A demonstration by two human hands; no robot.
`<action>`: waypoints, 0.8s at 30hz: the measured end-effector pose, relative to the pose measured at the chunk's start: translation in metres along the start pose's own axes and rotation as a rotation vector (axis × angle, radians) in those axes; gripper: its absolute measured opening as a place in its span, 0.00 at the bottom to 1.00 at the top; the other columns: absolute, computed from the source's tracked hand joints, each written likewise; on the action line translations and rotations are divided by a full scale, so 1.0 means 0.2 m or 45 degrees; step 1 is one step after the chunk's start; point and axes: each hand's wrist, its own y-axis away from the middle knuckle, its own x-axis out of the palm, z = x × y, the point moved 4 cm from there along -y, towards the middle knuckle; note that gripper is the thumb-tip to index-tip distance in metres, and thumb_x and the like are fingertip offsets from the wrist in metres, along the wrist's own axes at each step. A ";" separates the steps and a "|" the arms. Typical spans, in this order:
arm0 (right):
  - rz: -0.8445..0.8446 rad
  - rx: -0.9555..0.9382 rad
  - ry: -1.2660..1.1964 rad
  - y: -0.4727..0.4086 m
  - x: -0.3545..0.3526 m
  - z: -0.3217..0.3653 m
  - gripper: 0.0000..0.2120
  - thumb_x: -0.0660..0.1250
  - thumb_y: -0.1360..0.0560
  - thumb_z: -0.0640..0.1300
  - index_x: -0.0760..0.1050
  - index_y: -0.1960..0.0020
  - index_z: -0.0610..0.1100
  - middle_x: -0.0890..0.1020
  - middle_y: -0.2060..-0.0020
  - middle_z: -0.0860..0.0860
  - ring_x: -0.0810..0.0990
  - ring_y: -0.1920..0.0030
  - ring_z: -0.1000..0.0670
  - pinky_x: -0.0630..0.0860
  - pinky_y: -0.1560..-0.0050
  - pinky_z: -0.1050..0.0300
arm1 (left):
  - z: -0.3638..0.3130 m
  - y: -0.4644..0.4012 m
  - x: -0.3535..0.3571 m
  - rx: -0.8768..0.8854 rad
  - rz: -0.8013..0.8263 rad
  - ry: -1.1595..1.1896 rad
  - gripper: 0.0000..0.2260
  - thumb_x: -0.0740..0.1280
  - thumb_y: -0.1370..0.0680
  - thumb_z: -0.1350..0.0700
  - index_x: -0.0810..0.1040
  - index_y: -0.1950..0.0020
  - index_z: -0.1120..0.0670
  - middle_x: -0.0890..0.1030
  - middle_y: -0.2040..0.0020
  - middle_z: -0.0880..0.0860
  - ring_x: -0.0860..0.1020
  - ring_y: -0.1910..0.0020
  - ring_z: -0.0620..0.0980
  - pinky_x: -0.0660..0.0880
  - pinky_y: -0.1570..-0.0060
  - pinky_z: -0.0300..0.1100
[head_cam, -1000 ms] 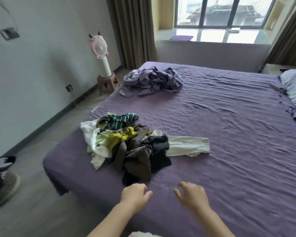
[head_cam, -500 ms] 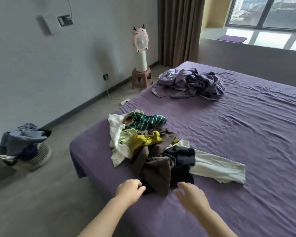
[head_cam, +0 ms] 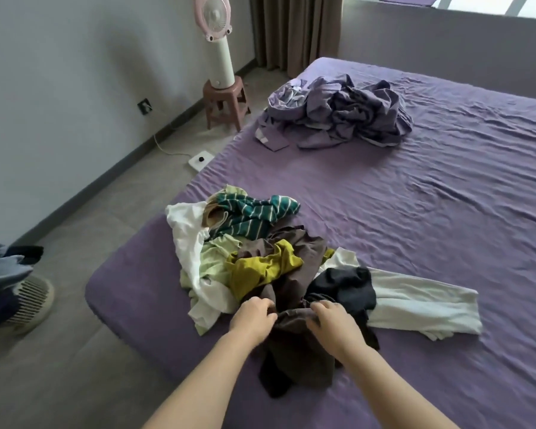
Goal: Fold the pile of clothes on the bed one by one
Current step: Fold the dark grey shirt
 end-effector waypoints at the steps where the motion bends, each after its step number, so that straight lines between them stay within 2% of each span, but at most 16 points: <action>1: -0.019 0.004 -0.001 -0.07 0.02 0.00 0.19 0.57 0.22 0.53 0.68 0.32 0.49 0.70 0.33 0.51 0.65 0.31 0.47 0.69 0.38 0.52 | 0.01 -0.06 0.01 -0.031 -0.018 0.033 0.16 0.62 0.21 0.50 0.74 0.33 0.50 0.74 0.36 0.52 0.72 0.36 0.53 0.71 0.39 0.48; 4: -0.001 0.002 0.091 -0.09 0.05 0.00 0.25 0.58 0.22 0.54 0.61 0.27 0.50 0.63 0.27 0.51 0.56 0.25 0.48 0.62 0.29 0.51 | 0.03 -0.07 0.06 -0.109 -0.046 0.162 0.17 0.63 0.22 0.51 0.74 0.33 0.50 0.74 0.36 0.54 0.72 0.36 0.53 0.70 0.37 0.46; 6: 0.058 0.054 0.099 -0.16 0.13 -0.01 0.27 0.58 0.22 0.54 0.57 0.25 0.51 0.60 0.25 0.51 0.55 0.25 0.47 0.59 0.29 0.49 | 0.07 -0.16 0.10 -0.105 0.022 0.179 0.17 0.63 0.22 0.52 0.74 0.33 0.50 0.74 0.35 0.53 0.72 0.36 0.53 0.68 0.35 0.45; 9: 0.117 0.159 0.117 -0.18 0.21 -0.04 0.27 0.59 0.22 0.53 0.57 0.26 0.51 0.67 0.30 0.51 0.65 0.31 0.46 0.63 0.36 0.50 | 0.12 -0.24 0.12 -0.106 0.105 0.211 0.16 0.65 0.22 0.55 0.76 0.35 0.49 0.75 0.35 0.50 0.72 0.36 0.51 0.69 0.37 0.42; 12: 0.036 0.206 0.090 -0.14 0.20 -0.09 0.17 0.60 0.23 0.53 0.67 0.35 0.52 0.75 0.40 0.53 0.71 0.38 0.48 0.65 0.44 0.52 | 0.07 -0.23 0.08 -0.043 0.059 0.302 0.12 0.66 0.23 0.58 0.79 0.40 0.50 0.78 0.39 0.49 0.75 0.39 0.48 0.70 0.40 0.38; 15: -0.080 0.265 -0.179 -0.09 0.05 -0.15 0.12 0.63 0.24 0.51 0.73 0.42 0.51 0.78 0.47 0.53 0.74 0.43 0.49 0.69 0.47 0.54 | -0.02 -0.19 -0.05 0.040 -0.061 0.349 0.10 0.66 0.23 0.59 0.80 0.44 0.49 0.79 0.42 0.49 0.76 0.41 0.47 0.71 0.41 0.38; 17: -0.155 0.289 -0.455 -0.04 -0.09 -0.22 0.11 0.67 0.26 0.48 0.75 0.44 0.48 0.78 0.51 0.52 0.76 0.48 0.50 0.71 0.50 0.57 | -0.10 -0.17 -0.17 0.095 -0.132 0.346 0.13 0.66 0.23 0.60 0.78 0.40 0.50 0.78 0.39 0.50 0.75 0.39 0.48 0.69 0.40 0.38; 19: -0.223 0.309 -0.679 0.02 -0.25 -0.30 0.09 0.70 0.27 0.44 0.76 0.47 0.47 0.79 0.55 0.52 0.76 0.53 0.52 0.70 0.57 0.65 | -0.20 -0.15 -0.30 0.175 -0.180 0.283 0.18 0.66 0.23 0.61 0.74 0.33 0.53 0.75 0.34 0.52 0.72 0.35 0.50 0.65 0.37 0.37; 20: -0.261 0.316 -0.755 0.05 -0.33 -0.33 0.08 0.71 0.28 0.43 0.77 0.49 0.47 0.79 0.57 0.52 0.76 0.55 0.53 0.69 0.61 0.68 | -0.25 -0.13 -0.37 0.219 -0.199 0.241 0.20 0.66 0.23 0.61 0.72 0.31 0.54 0.73 0.33 0.53 0.70 0.33 0.50 0.63 0.35 0.36; 22: -0.340 0.289 -0.851 0.12 -0.49 -0.38 0.06 0.72 0.29 0.41 0.76 0.54 0.48 0.78 0.63 0.54 0.76 0.59 0.52 0.68 0.65 0.69 | -0.38 -0.07 -0.49 0.295 -0.238 0.151 0.22 0.66 0.23 0.60 0.70 0.29 0.55 0.72 0.32 0.55 0.69 0.32 0.52 0.61 0.34 0.38; 24: -0.449 0.235 -0.908 0.18 -0.65 -0.43 0.07 0.73 0.30 0.38 0.76 0.59 0.49 0.77 0.68 0.54 0.74 0.64 0.52 0.67 0.68 0.69 | -0.51 -0.01 -0.60 0.379 -0.308 0.068 0.19 0.66 0.23 0.57 0.73 0.32 0.54 0.73 0.36 0.56 0.72 0.36 0.53 0.64 0.37 0.39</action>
